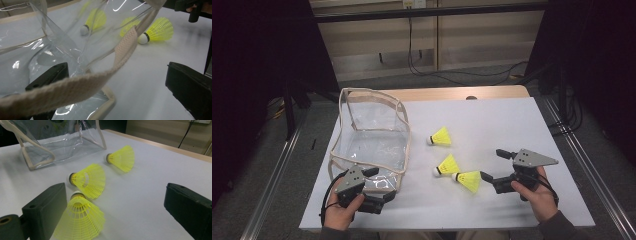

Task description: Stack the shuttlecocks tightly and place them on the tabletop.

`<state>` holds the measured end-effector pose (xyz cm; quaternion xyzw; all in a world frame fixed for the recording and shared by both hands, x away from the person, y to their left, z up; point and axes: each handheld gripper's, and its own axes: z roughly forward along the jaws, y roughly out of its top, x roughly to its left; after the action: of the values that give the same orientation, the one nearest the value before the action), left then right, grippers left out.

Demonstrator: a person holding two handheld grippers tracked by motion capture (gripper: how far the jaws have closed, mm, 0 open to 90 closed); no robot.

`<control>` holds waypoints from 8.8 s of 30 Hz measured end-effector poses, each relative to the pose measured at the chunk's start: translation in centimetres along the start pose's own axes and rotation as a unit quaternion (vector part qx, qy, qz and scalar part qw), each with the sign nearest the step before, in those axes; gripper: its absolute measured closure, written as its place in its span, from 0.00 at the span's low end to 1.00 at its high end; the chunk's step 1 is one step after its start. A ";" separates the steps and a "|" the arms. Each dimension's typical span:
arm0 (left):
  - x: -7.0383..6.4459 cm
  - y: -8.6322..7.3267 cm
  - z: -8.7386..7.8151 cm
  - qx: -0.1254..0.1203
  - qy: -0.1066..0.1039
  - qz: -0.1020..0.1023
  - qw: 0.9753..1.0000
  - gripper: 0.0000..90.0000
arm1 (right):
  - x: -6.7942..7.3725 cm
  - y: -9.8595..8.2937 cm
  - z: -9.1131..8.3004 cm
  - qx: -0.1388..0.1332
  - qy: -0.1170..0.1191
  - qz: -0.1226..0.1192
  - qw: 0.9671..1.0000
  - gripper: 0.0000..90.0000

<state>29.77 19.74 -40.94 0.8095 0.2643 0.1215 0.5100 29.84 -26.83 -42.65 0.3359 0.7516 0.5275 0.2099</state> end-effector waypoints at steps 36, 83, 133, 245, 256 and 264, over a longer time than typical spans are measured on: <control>0.0 0.1 0.1 0.001 0.000 0.004 1.000 0.06 | 2.0 -0.7 -0.5 0.050 0.068 0.010 0.996 0.25; 0.0 0.0 0.1 0.001 0.002 0.005 1.000 0.06 | 3.7 -1.2 2.4 0.101 0.105 0.025 0.989 0.59; 0.0 0.0 0.1 0.001 0.004 0.008 1.000 0.06 | 3.3 -1.2 2.8 0.135 0.146 0.012 0.980 0.99; 0.0 -0.1 0.2 0.003 0.001 0.014 1.000 0.06 | -5.0 3.8 6.2 0.070 0.067 0.040 0.994 0.99; -0.1 -0.1 0.2 0.002 0.000 0.015 1.000 0.05 | -5.4 4.0 6.5 0.067 0.057 0.041 0.995 0.99; -0.1 -0.1 0.2 0.002 0.001 0.016 1.000 0.05 | -5.8 4.1 7.0 0.071 0.052 0.032 0.996 0.99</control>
<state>29.73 19.55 -41.11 0.8145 0.2526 0.1299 0.5058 39.64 -25.59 -41.48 0.3462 0.7856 0.4963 0.1295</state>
